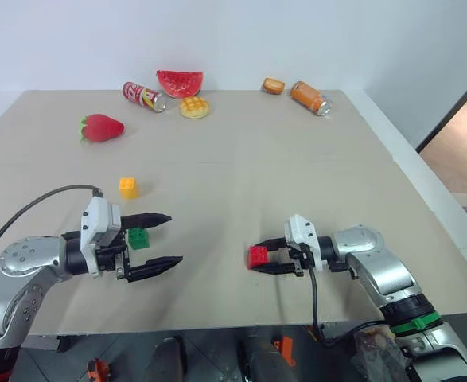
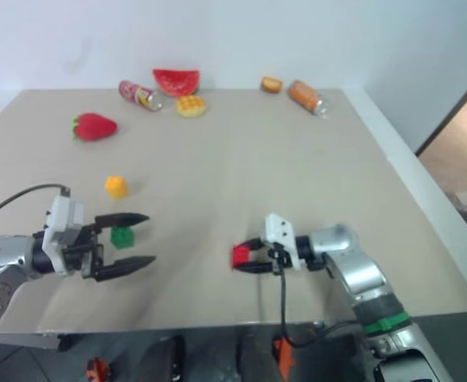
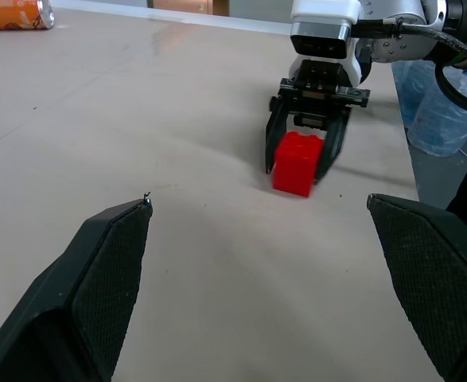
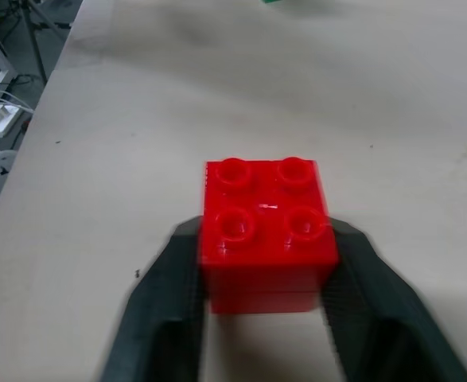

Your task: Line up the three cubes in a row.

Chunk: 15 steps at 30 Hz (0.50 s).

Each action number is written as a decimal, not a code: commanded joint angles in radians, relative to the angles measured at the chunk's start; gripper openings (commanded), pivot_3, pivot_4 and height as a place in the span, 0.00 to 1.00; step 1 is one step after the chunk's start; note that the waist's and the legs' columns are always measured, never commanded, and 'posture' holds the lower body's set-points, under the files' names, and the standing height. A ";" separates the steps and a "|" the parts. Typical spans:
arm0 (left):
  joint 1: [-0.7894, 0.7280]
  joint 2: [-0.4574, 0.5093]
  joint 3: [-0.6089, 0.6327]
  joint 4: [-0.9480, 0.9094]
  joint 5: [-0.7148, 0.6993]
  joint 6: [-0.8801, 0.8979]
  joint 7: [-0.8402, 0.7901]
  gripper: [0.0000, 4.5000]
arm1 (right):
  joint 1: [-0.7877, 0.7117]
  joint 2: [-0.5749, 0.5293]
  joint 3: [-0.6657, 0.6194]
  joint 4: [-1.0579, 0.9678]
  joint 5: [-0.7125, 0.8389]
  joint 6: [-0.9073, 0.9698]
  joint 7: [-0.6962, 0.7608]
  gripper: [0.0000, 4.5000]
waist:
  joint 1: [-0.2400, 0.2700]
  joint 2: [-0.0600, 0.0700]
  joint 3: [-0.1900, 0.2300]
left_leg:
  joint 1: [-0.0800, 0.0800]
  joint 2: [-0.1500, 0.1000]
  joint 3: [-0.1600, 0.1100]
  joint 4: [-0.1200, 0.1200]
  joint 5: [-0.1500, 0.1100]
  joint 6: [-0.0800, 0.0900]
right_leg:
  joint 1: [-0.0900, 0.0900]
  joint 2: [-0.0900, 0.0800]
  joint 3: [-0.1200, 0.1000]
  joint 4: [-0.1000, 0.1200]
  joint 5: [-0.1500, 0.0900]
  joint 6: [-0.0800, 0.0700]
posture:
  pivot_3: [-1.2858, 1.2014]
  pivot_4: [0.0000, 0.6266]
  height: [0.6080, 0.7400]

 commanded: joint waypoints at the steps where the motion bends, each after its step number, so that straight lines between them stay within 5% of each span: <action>1: 0.018 0.001 0.034 -0.006 0.001 -0.021 0.008 1.00 | -0.020 0.008 0.001 0.004 -0.007 -0.019 0.001 0.28 | 0.000 0.000 0.000 | 0.000 0.000 0.000 0.000 0.000 0.000 | 0.000 0.000 0.000 0.000 0.000 0.000 | 0.52 0.24 1.00; 15: 0.067 0.021 0.113 0.018 -0.018 -0.010 0.006 1.00 | -0.246 0.084 0.008 0.318 -0.043 -0.152 0.105 0.28 | 0.000 0.000 0.000 | 0.000 0.000 0.001 0.001 0.001 0.002 | -0.001 0.000 0.000 0.000 0.003 -0.001 | 0.52 0.24 1.00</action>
